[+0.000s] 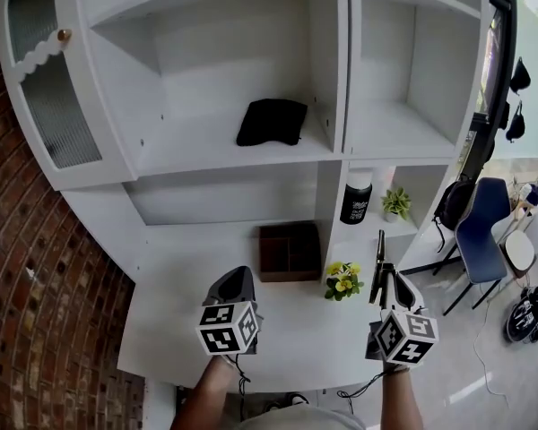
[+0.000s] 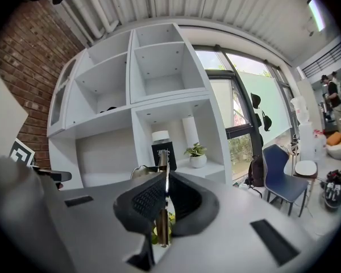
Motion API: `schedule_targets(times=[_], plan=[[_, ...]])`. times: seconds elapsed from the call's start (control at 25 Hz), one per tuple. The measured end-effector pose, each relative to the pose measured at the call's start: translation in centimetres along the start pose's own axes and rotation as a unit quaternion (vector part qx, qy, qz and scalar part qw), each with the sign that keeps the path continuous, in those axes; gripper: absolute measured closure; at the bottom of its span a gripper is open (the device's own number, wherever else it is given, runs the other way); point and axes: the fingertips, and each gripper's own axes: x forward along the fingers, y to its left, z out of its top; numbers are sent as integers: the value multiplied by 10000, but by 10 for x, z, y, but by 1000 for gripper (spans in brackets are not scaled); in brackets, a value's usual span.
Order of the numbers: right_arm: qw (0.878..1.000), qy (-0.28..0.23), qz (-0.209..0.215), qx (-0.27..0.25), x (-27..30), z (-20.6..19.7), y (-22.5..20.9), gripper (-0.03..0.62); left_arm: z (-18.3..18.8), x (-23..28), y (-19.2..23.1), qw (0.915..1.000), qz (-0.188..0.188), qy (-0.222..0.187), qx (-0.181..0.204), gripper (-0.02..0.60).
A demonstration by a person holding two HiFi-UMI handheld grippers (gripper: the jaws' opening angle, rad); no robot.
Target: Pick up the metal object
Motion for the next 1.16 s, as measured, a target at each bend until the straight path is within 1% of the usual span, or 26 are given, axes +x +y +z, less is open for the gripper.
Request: schedule_targets(times=[0.24,0.4,0.6,1.16], plan=[[9999,1,-15,-151,-3,2,-2,586,-3,0,-5,10000,-6,30,-59,569],[9998,-48,73,-150,-4,4,1,586,-5,2,-3,9999,12,55,-103,569],[9999,-45,76,-110,-7,3,0,586,-8,3,-4,9998,-10,63,-180,569],[9999,-44,147,-38,-8,-2,14,586,-13,-3,18,9994,99,99,-301,569]])
